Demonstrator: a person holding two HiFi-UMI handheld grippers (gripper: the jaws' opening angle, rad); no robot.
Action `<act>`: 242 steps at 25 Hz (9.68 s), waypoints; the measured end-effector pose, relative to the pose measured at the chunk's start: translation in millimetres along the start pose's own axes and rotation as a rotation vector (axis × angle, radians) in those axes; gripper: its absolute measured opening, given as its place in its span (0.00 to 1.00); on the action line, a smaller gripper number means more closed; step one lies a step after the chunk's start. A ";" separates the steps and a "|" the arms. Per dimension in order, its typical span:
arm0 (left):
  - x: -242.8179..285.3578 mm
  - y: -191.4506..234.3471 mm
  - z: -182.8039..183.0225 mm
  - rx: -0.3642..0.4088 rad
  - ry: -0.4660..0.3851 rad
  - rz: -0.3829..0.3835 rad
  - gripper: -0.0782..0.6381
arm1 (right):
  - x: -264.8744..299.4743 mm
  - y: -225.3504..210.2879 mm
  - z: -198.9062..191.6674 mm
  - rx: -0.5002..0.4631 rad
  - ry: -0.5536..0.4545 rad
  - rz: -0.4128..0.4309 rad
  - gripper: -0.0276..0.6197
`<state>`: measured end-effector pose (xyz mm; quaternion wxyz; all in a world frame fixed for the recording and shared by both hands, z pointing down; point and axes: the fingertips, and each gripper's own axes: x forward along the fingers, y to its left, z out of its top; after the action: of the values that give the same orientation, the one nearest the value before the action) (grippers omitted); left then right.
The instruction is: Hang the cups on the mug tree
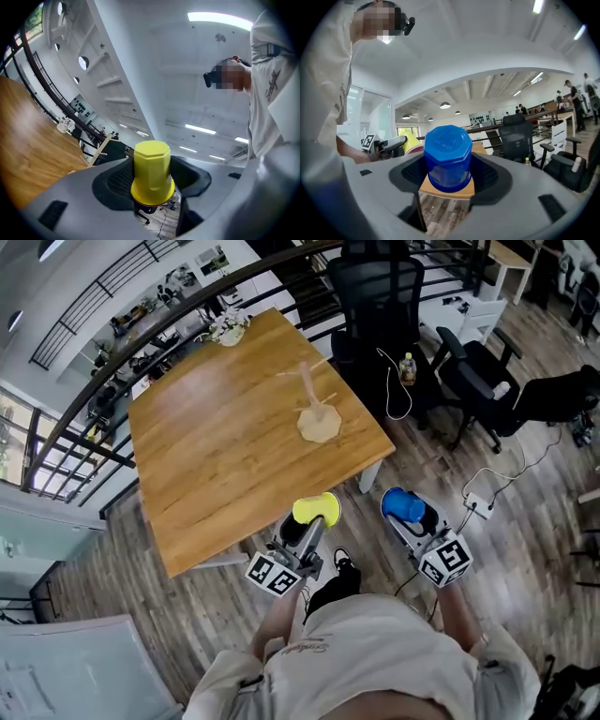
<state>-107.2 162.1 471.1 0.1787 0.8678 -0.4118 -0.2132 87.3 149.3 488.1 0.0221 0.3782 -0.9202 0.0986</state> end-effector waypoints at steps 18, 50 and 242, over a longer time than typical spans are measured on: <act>69.6 84.9 11.0 -0.088 0.043 -0.138 0.45 | 108.5 -44.3 7.1 0.111 0.060 -0.107 0.46; 176.6 165.0 86.4 0.135 -0.111 0.242 0.45 | 284.9 -188.9 17.8 0.083 0.107 0.338 0.46; 135.8 237.7 125.6 0.157 0.035 0.465 0.15 | 319.4 -115.9 109.3 -0.184 0.002 0.390 0.03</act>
<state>-246.6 -104.1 450.2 0.1622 0.7644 -0.6126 -0.1187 -55.6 -173.8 437.0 0.0381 0.1894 -0.9810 0.0173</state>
